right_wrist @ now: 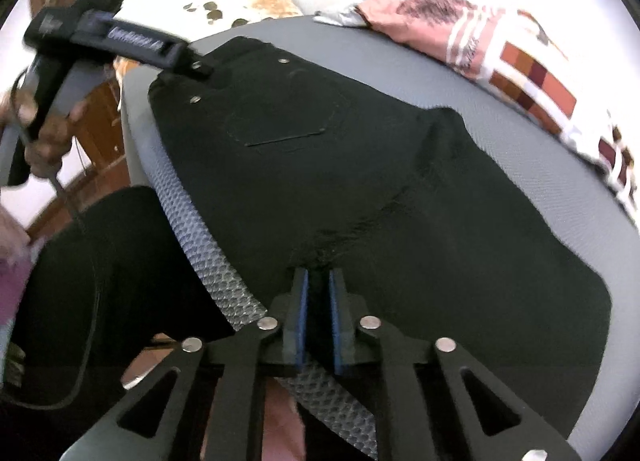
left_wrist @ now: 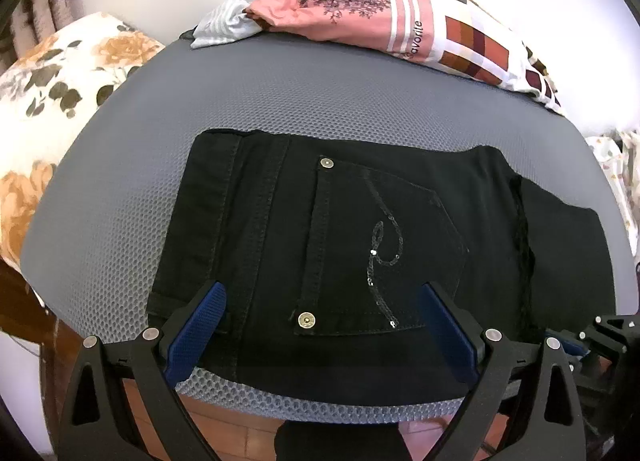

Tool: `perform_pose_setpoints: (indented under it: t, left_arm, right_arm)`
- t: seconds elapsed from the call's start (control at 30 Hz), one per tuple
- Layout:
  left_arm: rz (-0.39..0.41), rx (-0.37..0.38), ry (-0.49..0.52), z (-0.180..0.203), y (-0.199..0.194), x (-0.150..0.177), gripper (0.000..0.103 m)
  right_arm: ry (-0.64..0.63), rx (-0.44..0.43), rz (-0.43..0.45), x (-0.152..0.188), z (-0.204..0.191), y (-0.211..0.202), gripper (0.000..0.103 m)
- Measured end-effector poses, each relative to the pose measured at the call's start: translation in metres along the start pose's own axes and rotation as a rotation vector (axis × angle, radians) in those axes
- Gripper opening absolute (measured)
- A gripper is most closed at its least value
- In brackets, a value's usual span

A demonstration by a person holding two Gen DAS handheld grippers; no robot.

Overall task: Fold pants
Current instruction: 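Release the hem with the right tool and smooth the folded jeans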

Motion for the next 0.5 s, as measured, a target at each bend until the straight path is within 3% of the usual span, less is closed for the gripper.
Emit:
perform_pose_setpoints:
  t: [0.2, 0.27, 0.4, 0.5]
  left_arm:
    - [0.006, -0.004, -0.013, -0.005, -0.001, -0.001, 0.097]
    - [0.003, -0.004, -0.015, -0.005, 0.0, -0.001, 0.097]
    - [-0.004, -0.007, -0.016, -0.006, 0.0, 0.001, 0.097]
    - [0.0, -0.013, -0.015, -0.008, -0.001, -0.001, 0.097]
  right_arm:
    - [-0.012, -0.041, 0.021, -0.001, -0.014, -0.016, 0.002]
    - [-0.053, 0.023, 0.011, 0.005, -0.012, -0.008, 0.001]
    - [-0.001, -0.067, 0.001, 0.005, -0.014, -0.008, 0.005]
    - [0.045, -0.111, 0.078, -0.006, -0.012, -0.024, 0.006]
Point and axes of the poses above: each gripper's, at about its wrist camera, not at the fingertips, and y roughly the way its jaws point, z to its right, x to its underside, the point moved 10 cm from there along y, roughly the way its jaws point, and after that the axes turned 11 degrees about y, right-handed, at the moved point
